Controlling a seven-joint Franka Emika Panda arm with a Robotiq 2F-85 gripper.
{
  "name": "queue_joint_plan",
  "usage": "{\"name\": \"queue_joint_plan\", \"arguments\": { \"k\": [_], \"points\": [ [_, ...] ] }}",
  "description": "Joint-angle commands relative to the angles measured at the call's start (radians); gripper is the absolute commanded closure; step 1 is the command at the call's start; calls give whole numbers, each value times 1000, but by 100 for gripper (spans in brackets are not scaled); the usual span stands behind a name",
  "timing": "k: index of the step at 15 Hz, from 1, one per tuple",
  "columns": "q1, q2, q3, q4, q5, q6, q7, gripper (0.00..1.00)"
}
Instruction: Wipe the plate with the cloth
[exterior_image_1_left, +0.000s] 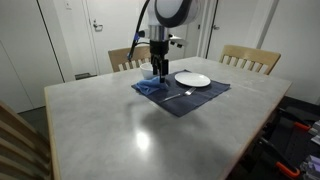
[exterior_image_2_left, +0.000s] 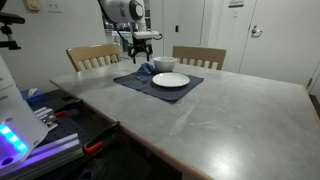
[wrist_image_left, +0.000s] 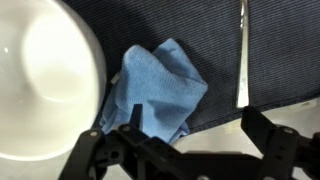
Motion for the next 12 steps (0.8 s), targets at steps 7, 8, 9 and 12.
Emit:
{"name": "queue_joint_plan", "arguments": {
  "k": [7,8,9,12],
  "points": [
    [21,108,-7,90,-112,-36,129,0],
    [18,110,-5,91,-117,-36,138,0],
    [17,108,-6,88,-124,-36,146,0],
    [10,100,-9,79,-139,-32,165,27]
  ]
}}
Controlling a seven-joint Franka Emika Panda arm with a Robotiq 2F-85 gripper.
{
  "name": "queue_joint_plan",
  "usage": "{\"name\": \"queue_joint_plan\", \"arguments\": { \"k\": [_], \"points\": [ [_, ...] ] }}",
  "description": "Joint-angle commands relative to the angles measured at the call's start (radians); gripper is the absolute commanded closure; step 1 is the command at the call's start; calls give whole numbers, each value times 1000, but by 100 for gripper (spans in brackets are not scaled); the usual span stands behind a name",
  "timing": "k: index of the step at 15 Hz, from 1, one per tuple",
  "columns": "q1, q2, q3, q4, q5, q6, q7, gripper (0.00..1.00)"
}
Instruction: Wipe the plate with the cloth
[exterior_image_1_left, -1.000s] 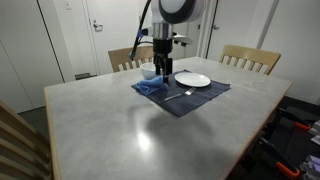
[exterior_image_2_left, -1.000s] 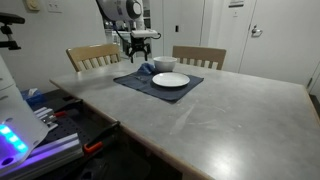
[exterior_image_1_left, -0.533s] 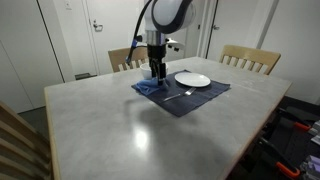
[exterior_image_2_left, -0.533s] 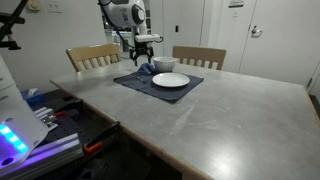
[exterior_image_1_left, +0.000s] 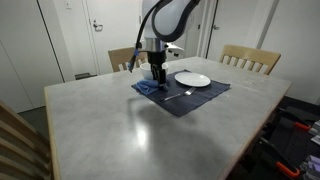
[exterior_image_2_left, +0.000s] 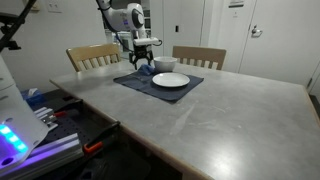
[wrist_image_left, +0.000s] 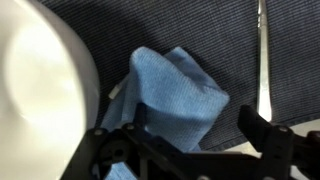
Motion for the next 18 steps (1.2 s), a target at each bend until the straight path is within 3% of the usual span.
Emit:
{"name": "queue_joint_plan", "arguments": {
  "k": [1,10,18],
  "points": [
    [-7,-1,-7,14,-34,-24,29,35],
    [-60,-28,14,48,1,-88,-6,97],
    [-65,-94,14,46,3,-191,-10,98]
  ]
}}
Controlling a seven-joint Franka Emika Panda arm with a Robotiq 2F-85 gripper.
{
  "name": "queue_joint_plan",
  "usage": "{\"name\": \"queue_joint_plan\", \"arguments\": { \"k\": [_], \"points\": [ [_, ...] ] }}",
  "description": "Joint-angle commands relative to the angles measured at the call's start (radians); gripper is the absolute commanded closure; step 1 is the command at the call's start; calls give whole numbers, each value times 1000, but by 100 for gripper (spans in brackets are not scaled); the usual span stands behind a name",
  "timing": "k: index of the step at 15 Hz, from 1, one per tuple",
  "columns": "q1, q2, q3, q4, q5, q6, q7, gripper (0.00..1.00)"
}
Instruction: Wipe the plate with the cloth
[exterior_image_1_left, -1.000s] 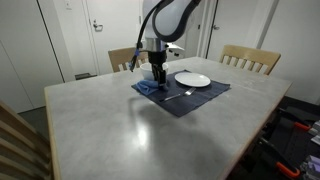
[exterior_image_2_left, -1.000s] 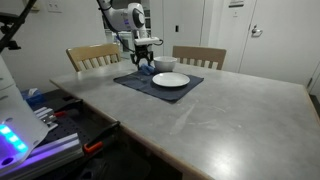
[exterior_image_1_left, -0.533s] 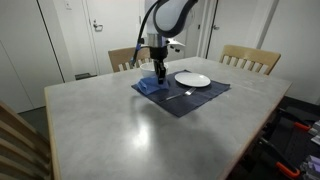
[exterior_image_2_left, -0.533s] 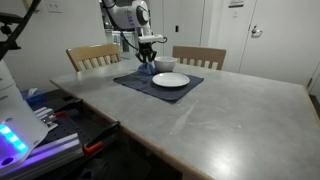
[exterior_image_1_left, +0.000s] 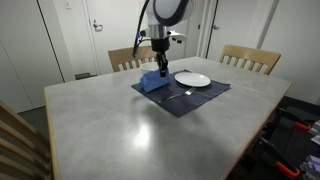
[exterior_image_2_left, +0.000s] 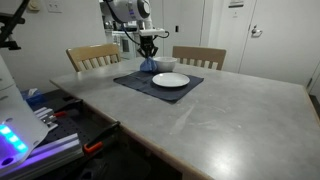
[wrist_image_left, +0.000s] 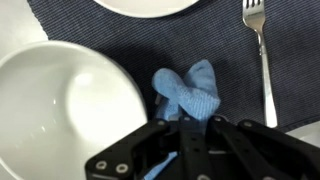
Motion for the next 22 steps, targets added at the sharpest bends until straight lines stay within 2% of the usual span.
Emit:
{"name": "queue_joint_plan", "arguments": {
  "k": [1,5,12,22],
  "points": [
    [-18,-50,17,-8,11,-75,-23,98],
    [-14,-90,14,-14,5,-130,-26,98],
    [-18,-134,0,-11,-3,-301,-21,98],
    [-88,-213,-33,-54,18,-343,-2,98]
  ]
}}
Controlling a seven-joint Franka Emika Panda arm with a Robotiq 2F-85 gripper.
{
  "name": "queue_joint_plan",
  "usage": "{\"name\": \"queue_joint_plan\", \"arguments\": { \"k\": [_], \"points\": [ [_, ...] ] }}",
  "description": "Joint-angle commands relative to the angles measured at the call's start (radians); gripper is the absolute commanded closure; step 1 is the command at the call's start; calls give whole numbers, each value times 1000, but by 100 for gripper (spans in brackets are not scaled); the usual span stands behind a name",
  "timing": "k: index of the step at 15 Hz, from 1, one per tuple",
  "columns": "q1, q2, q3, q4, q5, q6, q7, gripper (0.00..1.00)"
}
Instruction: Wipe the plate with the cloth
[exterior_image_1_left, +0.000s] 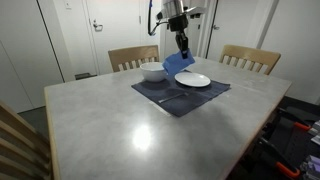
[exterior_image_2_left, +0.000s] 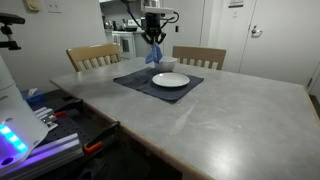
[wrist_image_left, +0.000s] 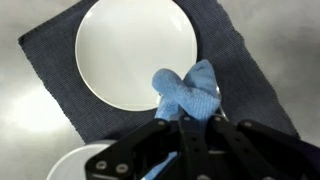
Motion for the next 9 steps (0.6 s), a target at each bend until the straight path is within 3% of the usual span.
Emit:
{"name": "queue_joint_plan", "arguments": {
  "k": [1,9],
  "points": [
    [-29,-46,-10,-44,19,-6,-1,98],
    [-77,-59,-42,-75,53,0,43,98]
  ]
}}
